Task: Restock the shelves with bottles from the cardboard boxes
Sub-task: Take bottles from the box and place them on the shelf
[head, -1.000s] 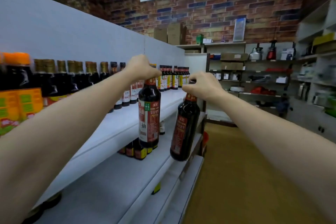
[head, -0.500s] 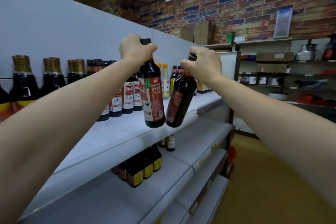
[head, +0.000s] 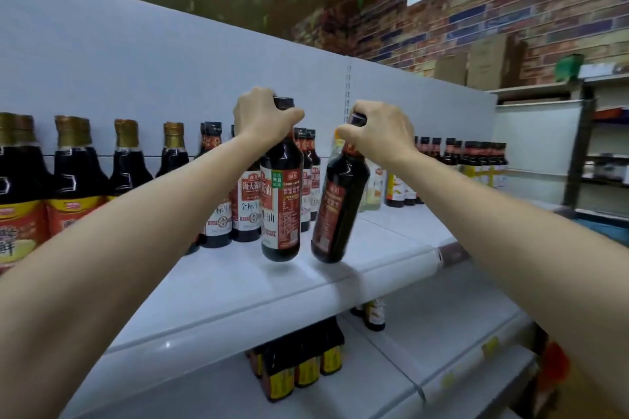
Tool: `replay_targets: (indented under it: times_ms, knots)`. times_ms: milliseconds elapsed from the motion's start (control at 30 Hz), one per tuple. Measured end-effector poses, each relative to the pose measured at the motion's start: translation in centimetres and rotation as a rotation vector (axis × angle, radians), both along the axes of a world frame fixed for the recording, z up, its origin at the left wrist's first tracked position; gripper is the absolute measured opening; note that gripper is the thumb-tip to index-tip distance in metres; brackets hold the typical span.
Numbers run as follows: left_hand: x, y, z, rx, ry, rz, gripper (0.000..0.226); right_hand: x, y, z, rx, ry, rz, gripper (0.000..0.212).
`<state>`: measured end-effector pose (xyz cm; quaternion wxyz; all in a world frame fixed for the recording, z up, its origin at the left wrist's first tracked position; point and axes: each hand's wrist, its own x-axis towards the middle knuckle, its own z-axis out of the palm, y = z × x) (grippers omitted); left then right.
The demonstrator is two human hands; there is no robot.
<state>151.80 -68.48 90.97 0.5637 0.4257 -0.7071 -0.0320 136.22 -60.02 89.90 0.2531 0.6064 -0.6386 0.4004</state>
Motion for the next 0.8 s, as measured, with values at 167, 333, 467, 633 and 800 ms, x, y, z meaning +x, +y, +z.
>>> replay_targets:
  times_ms: [167,333,467,633,800]
  knots:
    - [-0.1,-2.9,-0.6,0.049,-0.052,0.036,0.025,-0.5,-4.0,-0.6,0.058,-0.016,0.071,0.012]
    - [-0.9,-4.3,-0.8,0.017,-0.196,0.136,0.036,-0.6,-6.3,0.1,0.134,0.050,0.098,0.031]
    - [-1.7,-5.6,-1.5,0.057,-0.198,0.225,0.039,-0.2,-8.4,0.6,0.218,0.141,0.150,0.036]
    - [-1.6,-6.5,-1.5,0.110,-0.250,0.376,0.038,-1.6,-10.6,0.6,0.312,0.136,0.257,0.034]
    - [-1.9,-5.9,-1.5,0.020,-0.348,0.495,0.030,-2.6,-11.8,0.4,0.322,0.140,0.352,0.037]
